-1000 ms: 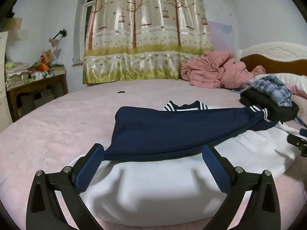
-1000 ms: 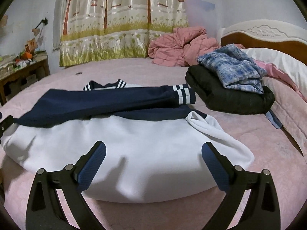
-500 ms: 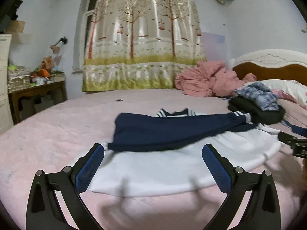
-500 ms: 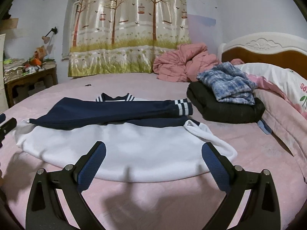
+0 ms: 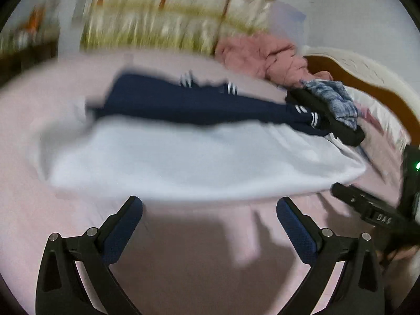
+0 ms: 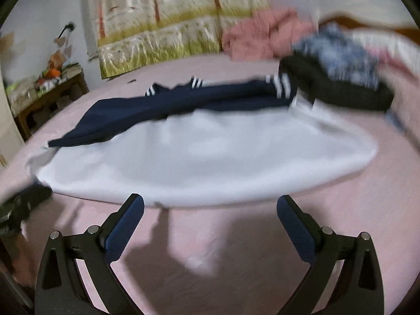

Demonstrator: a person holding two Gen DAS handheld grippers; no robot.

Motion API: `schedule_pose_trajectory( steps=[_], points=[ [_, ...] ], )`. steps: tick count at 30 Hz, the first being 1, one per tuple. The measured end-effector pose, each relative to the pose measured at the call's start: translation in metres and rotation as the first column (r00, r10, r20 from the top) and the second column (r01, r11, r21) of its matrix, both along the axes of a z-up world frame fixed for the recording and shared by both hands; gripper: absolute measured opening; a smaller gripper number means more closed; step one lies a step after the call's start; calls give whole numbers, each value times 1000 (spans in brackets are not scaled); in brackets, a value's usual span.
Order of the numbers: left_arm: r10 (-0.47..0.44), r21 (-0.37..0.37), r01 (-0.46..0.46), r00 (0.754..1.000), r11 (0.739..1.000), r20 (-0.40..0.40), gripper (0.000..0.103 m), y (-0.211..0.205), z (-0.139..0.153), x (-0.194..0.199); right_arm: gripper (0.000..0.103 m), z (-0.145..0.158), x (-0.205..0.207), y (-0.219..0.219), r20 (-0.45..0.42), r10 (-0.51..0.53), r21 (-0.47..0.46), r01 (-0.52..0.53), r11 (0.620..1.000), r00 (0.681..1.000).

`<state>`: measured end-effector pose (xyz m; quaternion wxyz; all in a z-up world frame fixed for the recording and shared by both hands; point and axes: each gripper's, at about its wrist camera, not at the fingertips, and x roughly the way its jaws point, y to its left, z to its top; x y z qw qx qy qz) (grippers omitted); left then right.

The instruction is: Fold large clothes

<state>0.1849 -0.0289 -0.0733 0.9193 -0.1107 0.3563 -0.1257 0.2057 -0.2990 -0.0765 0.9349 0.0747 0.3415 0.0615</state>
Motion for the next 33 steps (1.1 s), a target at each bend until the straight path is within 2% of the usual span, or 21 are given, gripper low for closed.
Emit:
schedule_pose_trajectory(
  steps=[1, 3, 5, 9, 10, 11, 12, 13, 14, 15, 16, 17, 19, 20, 22, 23, 24, 26, 27, 31, 33],
  points=[
    [1, -29, -2, 999, 1000, -36, 103, 1, -5, 2, 101, -2, 1, -2, -20, 5, 32, -5, 999, 1000],
    [9, -19, -10, 999, 1000, -37, 103, 0, -6, 5, 101, -2, 3, -7, -26, 1, 81, 1, 997, 1000],
    [21, -47, -24, 998, 999, -58, 103, 4, -7, 12, 101, -4, 7, -13, -34, 0, 135, 4, 991, 999],
    [49, -209, -69, 994, 975, -100, 103, 27, -8, 33, 97, -5, 20, -24, -33, -15, 221, 22, 975, 999],
    [51, -230, -73, 993, 970, -102, 103, 31, -8, 36, 86, -5, 24, -27, -32, -28, 220, 35, 975, 999],
    [49, -249, -74, 993, 966, -103, 103, 36, -9, 42, 70, -5, 29, -29, -36, -46, 215, 53, 975, 998],
    [52, -252, -74, 994, 965, -94, 103, 37, -9, 47, 63, -7, 34, -33, -51, -71, 212, 80, 974, 996],
    [63, -244, -81, 995, 966, -78, 101, 39, -10, 50, 50, -9, 38, -37, -61, -85, 220, 96, 971, 995],
    [83, -230, -99, 994, 968, -76, 90, 39, -10, 52, 38, -9, 41, -42, -66, -95, 233, 108, 967, 993],
    [118, -217, -132, 990, 967, -75, 71, 41, -10, 51, 33, -10, 43, -47, -66, -100, 251, 114, 961, 993],
    [143, -215, -154, 988, 964, -67, 56, 43, -9, 49, 22, -10, 44, -50, -67, -101, 265, 116, 957, 993],
    [153, -218, -163, 986, 962, -60, 17, 44, -9, 46, 12, -9, 42, -52, -63, -103, 274, 116, 955, 993],
    [150, -232, -154, 988, 960, -35, 9, 47, -6, 39, 9, -1, 34, -49, -14, -98, 246, 98, 964, 995],
    [152, -218, -150, 988, 964, -9, 7, 46, -1, 34, 7, 7, 28, -42, 28, -90, 186, 83, 979, 996],
    [148, -107, -137, 983, 985, 104, 6, 41, 21, 11, 6, 20, 17, -34, 78, -59, 113, 50, 992, 995],
    [137, -74, -128, 981, 989, 138, 6, 39, 31, 0, 6, 24, 10, -34, 83, -50, 115, 40, 993, 995],
    [124, -71, -114, 980, 991, 157, 6, 39, 41, -12, 6, 30, 2, -34, 88, -42, 123, 31, 992, 995],
    [104, -98, -89, 981, 991, 162, 6, 43, 51, -37, 6, 42, -20, -34, 107, -32, 110, 20, 994, 994],
    [98, -89, -85, 982, 992, 162, 6, 43, 53, -46, 6, 48, -34, -32, 118, -27, 95, 16, 995, 993],
    [67, 1, -68, 984, 998, 164, 6, 35, 44, -73, 6, 48, -72, -27, 108, -11, 57, 5, 998, 994],
    [67, 12, -70, 986, 997, 155, 6, 33, 39, -72, 6, 38, -75, -25, 73, -9, 32, 7, 999, 997]
  ],
)
